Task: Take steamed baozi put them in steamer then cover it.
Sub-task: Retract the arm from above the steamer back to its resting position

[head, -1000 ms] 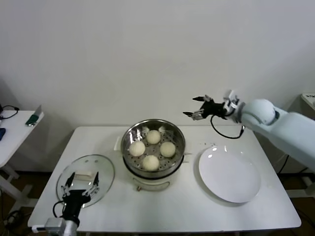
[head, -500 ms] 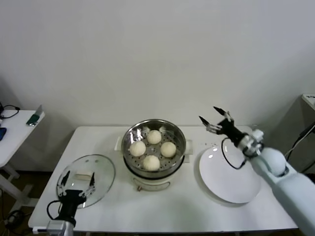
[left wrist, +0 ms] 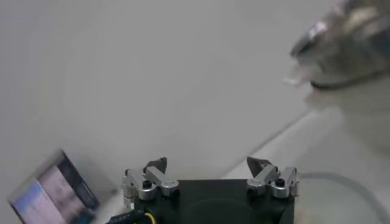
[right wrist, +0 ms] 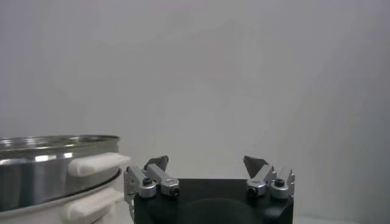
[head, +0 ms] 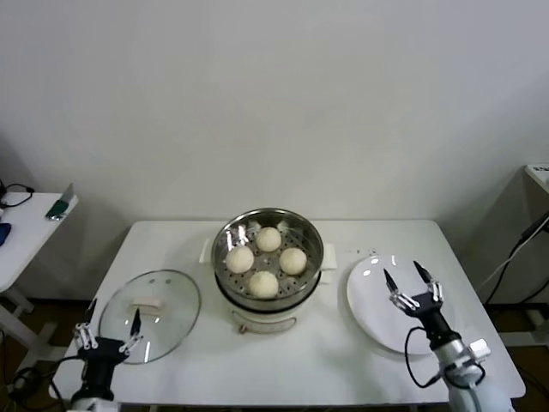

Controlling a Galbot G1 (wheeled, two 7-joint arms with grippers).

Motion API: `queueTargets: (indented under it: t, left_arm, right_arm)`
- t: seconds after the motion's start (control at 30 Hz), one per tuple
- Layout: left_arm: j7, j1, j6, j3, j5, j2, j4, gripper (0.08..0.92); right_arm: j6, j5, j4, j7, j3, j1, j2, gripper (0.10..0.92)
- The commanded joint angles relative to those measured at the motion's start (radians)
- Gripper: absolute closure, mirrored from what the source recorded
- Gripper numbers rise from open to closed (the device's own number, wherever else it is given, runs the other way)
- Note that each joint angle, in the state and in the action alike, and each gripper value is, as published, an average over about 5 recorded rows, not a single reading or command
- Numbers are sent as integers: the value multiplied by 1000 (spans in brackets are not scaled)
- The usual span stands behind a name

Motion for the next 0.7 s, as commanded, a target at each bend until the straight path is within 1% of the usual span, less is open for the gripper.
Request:
queueTargets:
  t: [0.03,0.13,0.23,0.37,0.7]
  left_arm:
    - [-78,9,-21,-7,189,2,-11,177]
    - [-144,23,-20,-12,481,29,49,177]
    - [-194,-2,-16,-2,641,41,132,177]
    - [-239,-77,-21,9,713,45,250,177]
    - [-285,-225,-37,22,820,56,494,177]
  right_arm:
    - [137,-45,-19,37,81,-162,126,203]
    - [141,-59,-26,42,62,-170,140,203]
    - [145,-68,-22,43,56,-178,156,203]
    - [149,-68,-8,44,57,-193,166,203]
    - [157,-64,22,46,85,-222,180,203]
